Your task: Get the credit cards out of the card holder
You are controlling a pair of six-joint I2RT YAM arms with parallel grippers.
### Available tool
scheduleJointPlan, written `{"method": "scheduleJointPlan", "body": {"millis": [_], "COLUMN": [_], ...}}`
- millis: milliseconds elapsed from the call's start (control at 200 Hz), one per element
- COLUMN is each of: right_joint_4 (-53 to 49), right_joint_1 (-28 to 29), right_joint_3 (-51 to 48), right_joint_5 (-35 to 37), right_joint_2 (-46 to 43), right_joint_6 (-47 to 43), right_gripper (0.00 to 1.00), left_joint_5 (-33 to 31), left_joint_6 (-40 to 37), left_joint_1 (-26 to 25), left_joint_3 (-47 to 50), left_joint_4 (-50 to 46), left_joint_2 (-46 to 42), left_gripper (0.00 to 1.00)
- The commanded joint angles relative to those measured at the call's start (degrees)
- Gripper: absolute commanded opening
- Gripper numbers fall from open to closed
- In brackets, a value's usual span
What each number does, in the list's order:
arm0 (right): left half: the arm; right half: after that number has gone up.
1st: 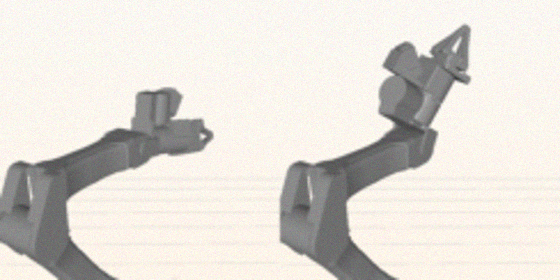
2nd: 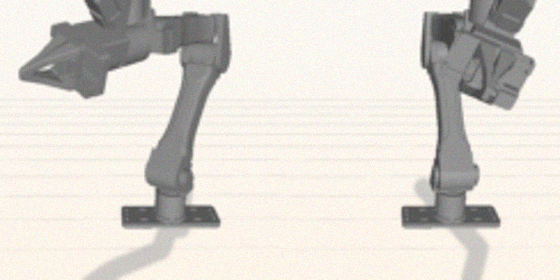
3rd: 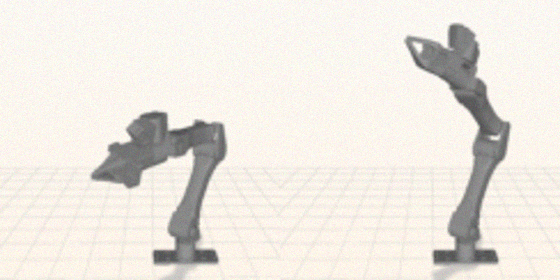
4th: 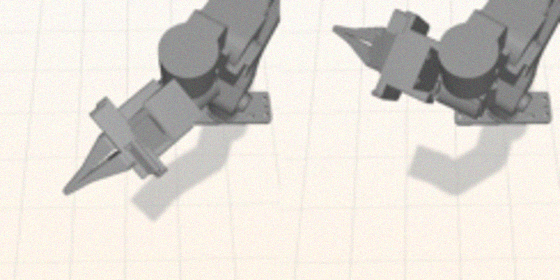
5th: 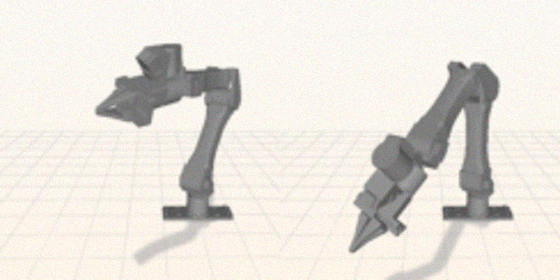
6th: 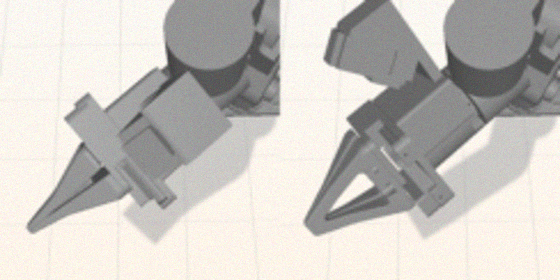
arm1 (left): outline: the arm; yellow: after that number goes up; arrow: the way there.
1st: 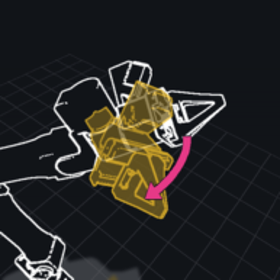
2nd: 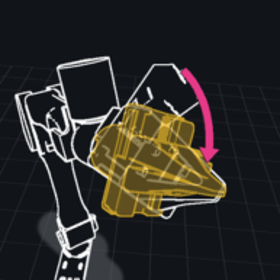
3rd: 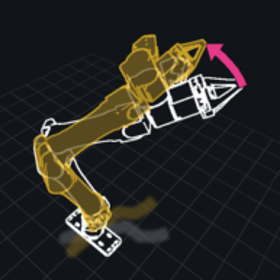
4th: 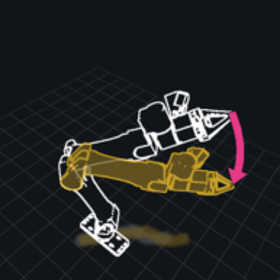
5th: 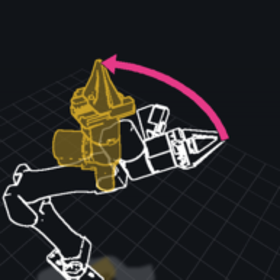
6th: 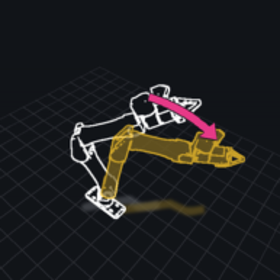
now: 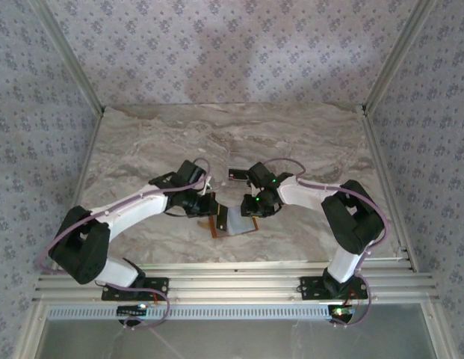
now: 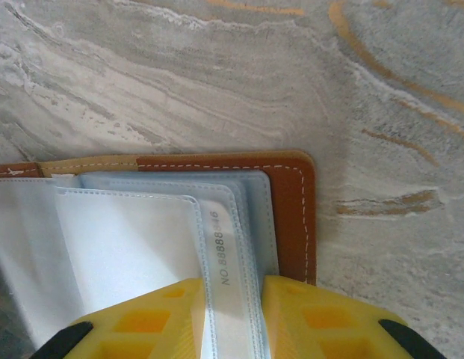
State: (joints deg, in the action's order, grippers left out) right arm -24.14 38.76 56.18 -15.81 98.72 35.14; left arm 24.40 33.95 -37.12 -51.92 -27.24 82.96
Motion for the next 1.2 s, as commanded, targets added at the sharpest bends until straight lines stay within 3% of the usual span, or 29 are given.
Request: {"method": "scheduleJointPlan", "body": {"millis": [0, 155, 345, 670, 874, 1194], "right_joint_4": [-5.0, -5.5, -6.3, -9.9, -13.8, -18.5], "right_joint_1": [0.4, 0.4, 0.3, -1.2, -4.4, -13.0], "right_joint_3": [0.0, 0.3, 0.6, 1.8, 0.9, -3.2], "right_joint_5": [2.0, 2.0, 2.0, 2.6, 4.0, 5.3], "right_joint_2": [0.9, 0.4, -1.0, -4.1, -9.3, -19.7], "right_joint_6": [0.2, 0.0, -0.2, -2.0, -3.3, -6.0], "right_gripper": [0.29, 0.29, 0.29, 0.29, 0.29, 0.29], "left_joint_5": [-1.7, -1.2, -5.8, -12.9, -14.8, -16.1], "left_joint_6": [-12.7, -25.4, -38.4, -67.1, -77.2, -86.2], "left_joint_1": [0.0, -0.8, -2.0, -5.9, -5.7, -4.9], "left_joint_3": [-5.8, -14.1, -23.3, -37.1, -46.1, -67.2], "left_joint_4": [-12.9, -22.5, -31.3, -43.7, -47.0, -54.6], "left_joint_2": [2.6, 7.2, 12.5, 20.0, 24.9, 37.0], "left_gripper": [0.01, 0.0, 0.0, 0.0, 0.0, 0.0]}}
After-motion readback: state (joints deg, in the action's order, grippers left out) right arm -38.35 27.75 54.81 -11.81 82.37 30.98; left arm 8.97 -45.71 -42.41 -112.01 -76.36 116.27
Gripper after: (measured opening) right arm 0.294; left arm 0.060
